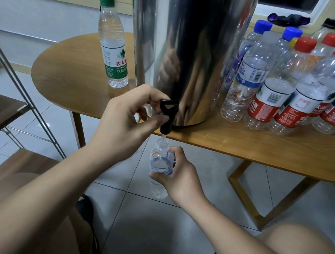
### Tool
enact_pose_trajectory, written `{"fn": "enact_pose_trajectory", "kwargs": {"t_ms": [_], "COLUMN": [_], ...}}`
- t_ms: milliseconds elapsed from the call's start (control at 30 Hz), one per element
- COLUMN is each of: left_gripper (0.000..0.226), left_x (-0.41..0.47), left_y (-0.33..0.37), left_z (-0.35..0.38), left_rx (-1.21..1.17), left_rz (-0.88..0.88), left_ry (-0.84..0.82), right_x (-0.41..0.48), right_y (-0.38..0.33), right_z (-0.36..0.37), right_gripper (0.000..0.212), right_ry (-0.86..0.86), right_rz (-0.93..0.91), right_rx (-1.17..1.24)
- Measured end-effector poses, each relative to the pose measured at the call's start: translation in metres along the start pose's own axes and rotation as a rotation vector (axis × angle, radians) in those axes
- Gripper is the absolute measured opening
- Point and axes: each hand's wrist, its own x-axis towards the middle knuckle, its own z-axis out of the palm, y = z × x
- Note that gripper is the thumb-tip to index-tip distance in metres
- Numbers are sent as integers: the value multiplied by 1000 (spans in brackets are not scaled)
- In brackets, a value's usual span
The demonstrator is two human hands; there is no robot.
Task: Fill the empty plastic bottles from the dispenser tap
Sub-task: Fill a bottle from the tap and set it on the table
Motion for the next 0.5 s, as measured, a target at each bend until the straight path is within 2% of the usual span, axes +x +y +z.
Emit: {"fn": "enact_pose_trajectory", "kwargs": {"t_ms": [500], "left_gripper": [23], "left_x": [0], "left_y": [-1], "left_z": [-1], "left_rx": [-3], "left_rz": [6], "left_ry": [-7], "right_x": [1], "right_y": [1], "right_z": [1], "right_gripper": [72], "right_ry": [-1], "right_rz": [4], "right_rx": [7]}}
